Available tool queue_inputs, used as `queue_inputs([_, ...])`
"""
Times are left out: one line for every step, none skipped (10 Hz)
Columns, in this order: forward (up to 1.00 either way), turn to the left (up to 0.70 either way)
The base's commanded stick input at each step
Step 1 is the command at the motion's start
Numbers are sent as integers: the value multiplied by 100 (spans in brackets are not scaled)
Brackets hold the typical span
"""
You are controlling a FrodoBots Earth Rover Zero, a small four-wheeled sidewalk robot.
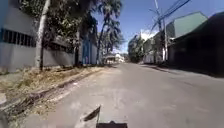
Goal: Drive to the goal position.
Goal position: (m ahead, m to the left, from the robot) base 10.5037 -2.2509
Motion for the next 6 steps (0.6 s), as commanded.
queue_inputs([70,-3])
queue_inputs([70,-3])
queue_inputs([70,-3])
queue_inputs([70,-3])
queue_inputs([70,-3])
queue_inputs([70,-3])
